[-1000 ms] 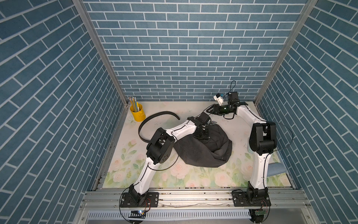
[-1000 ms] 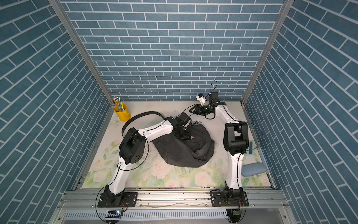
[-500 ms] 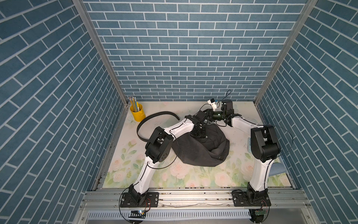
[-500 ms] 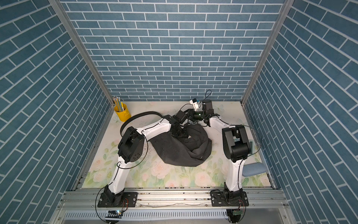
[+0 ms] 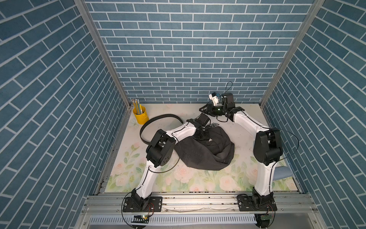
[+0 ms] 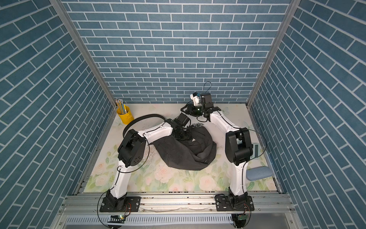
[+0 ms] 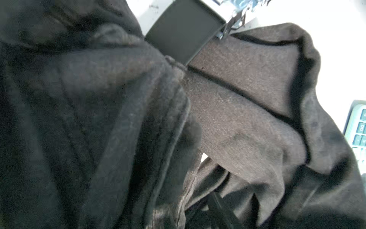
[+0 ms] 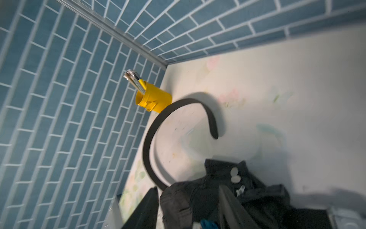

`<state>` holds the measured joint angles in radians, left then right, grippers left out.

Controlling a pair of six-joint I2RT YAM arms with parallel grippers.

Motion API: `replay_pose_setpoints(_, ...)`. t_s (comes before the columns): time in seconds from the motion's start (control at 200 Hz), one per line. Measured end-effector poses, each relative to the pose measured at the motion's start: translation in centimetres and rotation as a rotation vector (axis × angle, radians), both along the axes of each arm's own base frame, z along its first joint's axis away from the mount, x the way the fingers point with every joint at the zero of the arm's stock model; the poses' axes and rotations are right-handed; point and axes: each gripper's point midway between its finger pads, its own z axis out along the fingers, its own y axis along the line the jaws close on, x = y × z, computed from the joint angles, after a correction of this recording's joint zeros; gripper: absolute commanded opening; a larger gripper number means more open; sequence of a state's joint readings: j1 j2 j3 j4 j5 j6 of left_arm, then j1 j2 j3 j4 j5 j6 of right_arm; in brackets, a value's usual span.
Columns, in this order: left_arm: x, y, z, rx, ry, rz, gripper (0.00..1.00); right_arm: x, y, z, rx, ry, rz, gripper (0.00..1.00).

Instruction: Remove the belt from the trousers

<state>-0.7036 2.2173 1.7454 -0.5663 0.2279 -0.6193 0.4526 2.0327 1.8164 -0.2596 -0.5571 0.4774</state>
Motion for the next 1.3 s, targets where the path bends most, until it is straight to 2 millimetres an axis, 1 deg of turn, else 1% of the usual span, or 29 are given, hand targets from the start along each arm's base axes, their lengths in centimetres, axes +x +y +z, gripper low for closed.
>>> replay_pose_setpoints(0.065,0.0,-0.1,-0.1,-0.005,-0.002,0.0,0.54,-0.2,1.4,1.3,-0.098,-0.091,-0.024,0.51)
replay_pose_setpoints(0.115,0.0,-0.1,-0.2,-0.008,-0.002,-0.001,0.54,-0.5,1.9,1.4,-0.162,-0.125,-0.041,0.51)
replay_pose_setpoints(0.175,-0.1,-0.1,-0.3,-0.008,0.003,-0.002,0.54,-0.7,2.2,0.8,-0.24,-0.156,-0.075,0.5)
replay_pose_setpoints(0.215,-0.3,0.0,-0.5,-0.004,0.008,-0.003,0.54,-0.4,1.9,0.3,-0.285,-0.164,-0.103,0.49)
replay_pose_setpoints(0.31,-0.4,0.0,-0.8,-0.004,0.017,-0.006,0.54,0.2,0.3,-0.9,-0.375,-0.166,-0.167,0.49)
replay_pose_setpoints(0.375,-0.4,0.0,-0.8,-0.004,0.016,-0.008,0.54,0.7,-0.8,-1.1,-0.411,-0.176,-0.211,0.5)
replay_pose_setpoints(0.53,-0.7,-0.2,-1.1,0.007,0.005,-0.015,0.54,0.8,-3.0,-1.5,-0.449,-0.204,-0.272,0.52)
replay_pose_setpoints(0.57,-0.6,-0.2,-1.1,0.005,0.005,-0.013,0.54,0.5,-3.9,-2.1,-0.478,-0.201,-0.259,0.52)
replay_pose_setpoints(0.62,-0.5,-0.1,-1.0,-0.004,0.009,-0.012,0.54,-0.1,-5.1,-4.1,-0.52,-0.16,-0.226,0.53)
replay_pose_setpoints(0.69,-0.6,-0.1,-1.0,-0.008,0.015,-0.014,0.54,-0.5,-6.5,-6.2,-0.546,-0.103,-0.203,0.53)
replay_pose_setpoints(0.72,-0.5,-0.2,-0.9,-0.011,0.014,-0.013,0.54,-1.0,-7.0,-7.2,-0.558,-0.075,-0.18,0.53)
replay_pose_setpoints(0.835,-0.5,-0.2,-0.8,-0.018,0.021,-0.014,0.54,-3.3,-7.0,-9.6,-0.585,0.001,-0.101,0.54)
replay_pose_setpoints(0.915,-0.4,-0.2,-0.7,-0.025,0.027,-0.015,0.54,-4.6,-7.1,-10.4,-0.581,0.043,-0.07,0.54)
replay_pose_setpoints(1.005,-0.3,-0.3,-0.7,-0.03,0.033,-0.016,0.54,-5.1,-7.0,-9.8,-0.536,0.062,-0.054,0.54)
replay_pose_setpoints(1.125,-0.2,-0.5,-0.6,-0.036,0.042,-0.018,0.54,-4.7,-6.9,-8.2,-0.507,0.043,-0.064,0.55)
replay_pose_setpoints(1.21,-0.1,-0.5,-0.5,-0.04,0.043,-0.017,0.54,-3.9,-6.7,-6.5,-0.494,0.008,-0.079,0.55)
replay_pose_setpoints(1.3,-0.1,-0.5,-0.5,-0.043,0.045,-0.018,0.54,-3.0,-6.3,-3.9,-0.467,-0.048,-0.09,0.56)
